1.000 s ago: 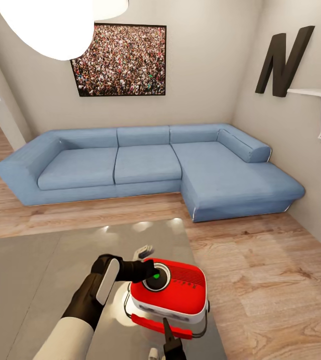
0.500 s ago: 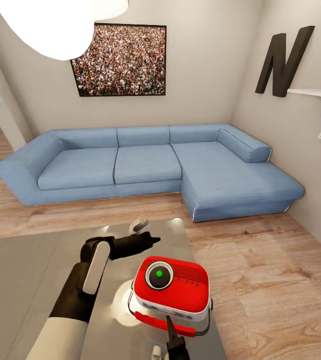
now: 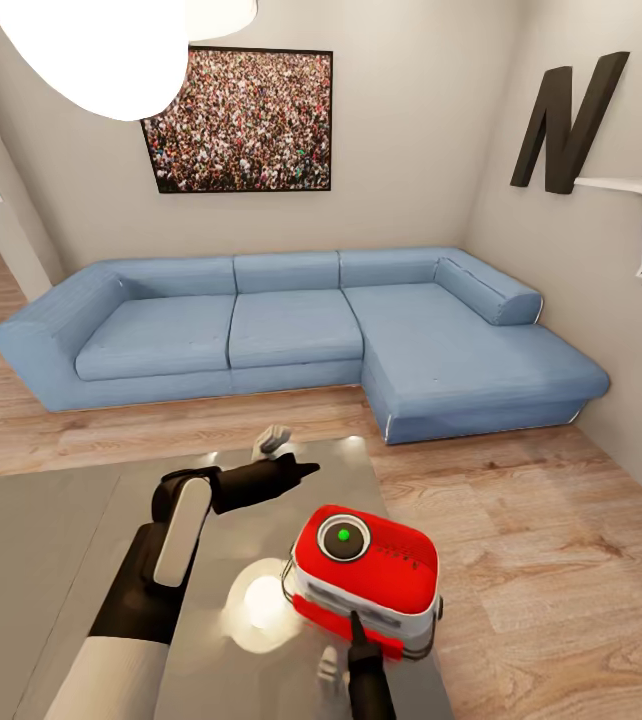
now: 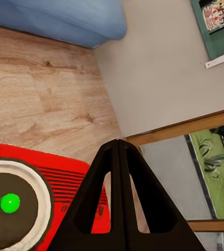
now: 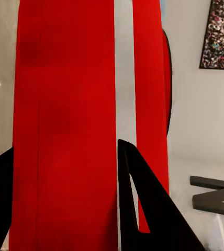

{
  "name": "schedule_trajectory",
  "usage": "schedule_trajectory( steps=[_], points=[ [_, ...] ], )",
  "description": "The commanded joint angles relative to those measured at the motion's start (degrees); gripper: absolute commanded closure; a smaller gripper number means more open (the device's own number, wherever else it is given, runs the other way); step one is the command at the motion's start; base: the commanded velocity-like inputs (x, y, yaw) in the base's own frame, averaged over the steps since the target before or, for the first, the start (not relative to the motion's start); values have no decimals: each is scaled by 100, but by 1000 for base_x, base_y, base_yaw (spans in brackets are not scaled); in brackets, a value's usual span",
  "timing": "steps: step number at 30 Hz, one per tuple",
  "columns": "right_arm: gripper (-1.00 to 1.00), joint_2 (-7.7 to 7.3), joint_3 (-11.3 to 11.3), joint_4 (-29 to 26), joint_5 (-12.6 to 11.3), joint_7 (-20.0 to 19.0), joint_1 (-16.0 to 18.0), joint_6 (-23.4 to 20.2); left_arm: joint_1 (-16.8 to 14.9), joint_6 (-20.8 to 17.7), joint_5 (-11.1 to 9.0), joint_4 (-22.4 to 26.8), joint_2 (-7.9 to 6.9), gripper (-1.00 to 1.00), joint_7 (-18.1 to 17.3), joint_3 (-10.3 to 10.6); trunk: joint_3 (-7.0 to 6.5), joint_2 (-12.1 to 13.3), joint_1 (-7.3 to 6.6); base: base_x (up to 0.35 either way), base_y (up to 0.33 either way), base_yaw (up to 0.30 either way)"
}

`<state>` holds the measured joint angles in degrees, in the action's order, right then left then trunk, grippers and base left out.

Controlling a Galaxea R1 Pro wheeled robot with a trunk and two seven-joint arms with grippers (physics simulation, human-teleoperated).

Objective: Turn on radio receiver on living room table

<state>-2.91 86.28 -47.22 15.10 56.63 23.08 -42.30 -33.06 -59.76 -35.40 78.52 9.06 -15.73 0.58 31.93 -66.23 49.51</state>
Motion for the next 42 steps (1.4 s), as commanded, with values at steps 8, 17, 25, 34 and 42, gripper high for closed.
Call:
schedule_trajectory(
  steps=[8, 17, 25, 34, 42],
  points=[
    [100, -74, -1280, -705, 199, -782, -8, -67, 1, 7, -27, -40, -175, 100, 0, -24, 0, 0, 0, 0, 0, 0],
    [100, -523, -3991, -2692, 1752, -4089, -7, -234, 1, 36, 14, -275, -207, 100, 3, -32, 0, 0, 0, 0, 0, 0],
    [100, -475, -5961, -3588, 3154, -7382, 376, -194, 1, 68, 40, -580, -222, 100, 24, -32, 0, 0, 0, 0, 0, 0],
    [100, -359, -7668, -3650, 3198, -10861, 1512, -491, 1, 75, 44, -769, -415, 100, 19, -32, 0, 0, 0, 0, 0, 0],
    [100, 78, -7946, -3559, 3177, -12334, 2180, -1770, 1, 78, 92, -880, -482, 100, 9, -19, 0, 0, 0, 0, 0, 0]
  ],
)
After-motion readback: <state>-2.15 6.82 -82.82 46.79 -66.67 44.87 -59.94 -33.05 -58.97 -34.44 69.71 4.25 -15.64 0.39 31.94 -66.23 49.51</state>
